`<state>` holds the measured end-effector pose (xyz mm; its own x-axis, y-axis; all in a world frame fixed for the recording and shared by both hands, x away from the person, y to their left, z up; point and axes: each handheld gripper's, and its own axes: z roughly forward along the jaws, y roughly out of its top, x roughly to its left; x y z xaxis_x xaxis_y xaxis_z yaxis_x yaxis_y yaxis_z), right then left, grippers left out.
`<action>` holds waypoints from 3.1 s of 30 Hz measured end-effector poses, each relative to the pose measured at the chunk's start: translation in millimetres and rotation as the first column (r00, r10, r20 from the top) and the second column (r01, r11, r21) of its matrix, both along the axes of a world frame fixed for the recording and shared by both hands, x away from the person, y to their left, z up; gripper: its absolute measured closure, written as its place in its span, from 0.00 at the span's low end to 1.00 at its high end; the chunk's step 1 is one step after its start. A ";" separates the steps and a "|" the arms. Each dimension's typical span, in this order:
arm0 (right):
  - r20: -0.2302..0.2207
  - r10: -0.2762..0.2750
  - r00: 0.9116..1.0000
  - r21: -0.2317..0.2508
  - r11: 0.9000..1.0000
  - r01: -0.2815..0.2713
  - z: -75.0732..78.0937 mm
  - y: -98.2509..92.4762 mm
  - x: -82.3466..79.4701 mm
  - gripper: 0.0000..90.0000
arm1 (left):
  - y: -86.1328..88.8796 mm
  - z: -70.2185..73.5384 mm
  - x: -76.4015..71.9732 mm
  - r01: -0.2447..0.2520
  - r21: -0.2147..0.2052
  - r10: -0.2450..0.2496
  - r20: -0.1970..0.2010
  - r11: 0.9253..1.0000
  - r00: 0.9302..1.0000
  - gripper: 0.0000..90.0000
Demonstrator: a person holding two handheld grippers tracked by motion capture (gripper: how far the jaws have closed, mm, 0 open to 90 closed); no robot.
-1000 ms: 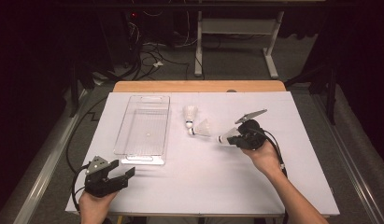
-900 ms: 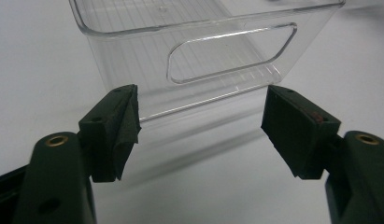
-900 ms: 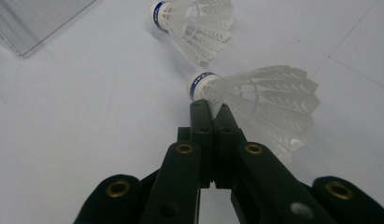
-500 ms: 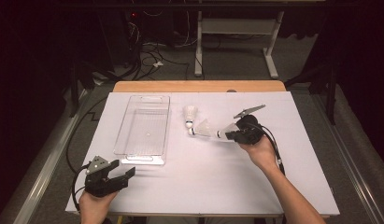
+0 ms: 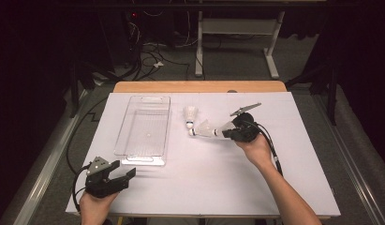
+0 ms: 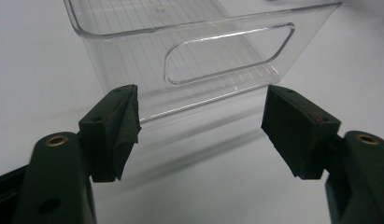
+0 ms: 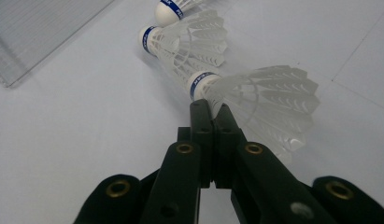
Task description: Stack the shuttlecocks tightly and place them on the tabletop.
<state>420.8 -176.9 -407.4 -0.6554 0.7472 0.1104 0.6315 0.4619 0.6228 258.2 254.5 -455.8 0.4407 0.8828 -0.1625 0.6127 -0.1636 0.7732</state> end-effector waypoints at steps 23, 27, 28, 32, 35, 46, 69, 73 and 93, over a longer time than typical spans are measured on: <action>-0.004 0.011 1.000 0.008 1.000 -0.011 -1.8 11.8 14.0 1.00 | -0.4 -0.2 0.3 0.003 0.001 -0.003 -0.003 1.000 1.000 0.32; -0.003 0.012 1.000 0.018 1.000 -0.012 -3.7 13.7 15.1 1.00 | -0.5 -0.2 0.5 0.003 0.001 -0.003 -0.003 1.000 1.000 0.32; -0.004 0.012 1.000 0.018 1.000 -0.012 -3.9 14.1 15.4 1.00 | -0.6 -0.2 0.4 0.003 0.001 -0.003 -0.003 1.000 1.000 0.32; -0.006 0.014 1.000 0.021 1.000 -0.014 -4.7 16.1 16.9 1.00 | -0.5 -0.2 0.5 0.005 0.001 -0.005 -0.005 1.000 1.000 0.32; -0.008 0.016 1.000 0.024 1.000 -0.016 -4.7 18.2 17.4 1.00 | -0.6 -0.2 0.5 0.005 0.001 -0.005 -0.005 1.000 1.000 0.32; -0.014 0.037 0.999 0.029 0.999 -0.036 -5.9 28.1 19.3 1.00 | -0.7 -0.3 0.5 0.007 0.000 -0.007 -0.004 1.000 1.000 0.32; -0.029 0.058 0.998 0.058 0.997 -0.056 -10.9 37.0 16.7 1.00 | -0.9 -0.3 0.6 0.011 0.001 -0.011 -0.004 1.000 1.000 0.32; -0.023 0.062 0.998 0.069 0.996 -0.060 -12.3 38.3 16.7 1.00 | -0.9 -0.2 0.5 0.011 0.000 -0.011 -0.004 1.000 1.000 0.32; -0.011 0.052 0.999 0.086 0.995 -0.051 -18.9 44.5 17.1 1.00 | -0.8 -0.2 0.4 0.010 -0.001 -0.010 -0.003 1.000 1.000 0.32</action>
<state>437.9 -132.4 -426.4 -0.6907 0.7001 0.1811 0.6166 0.4392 0.6534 258.6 253.7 -456.0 0.4490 0.8782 -0.1648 0.6134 -0.1688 0.7715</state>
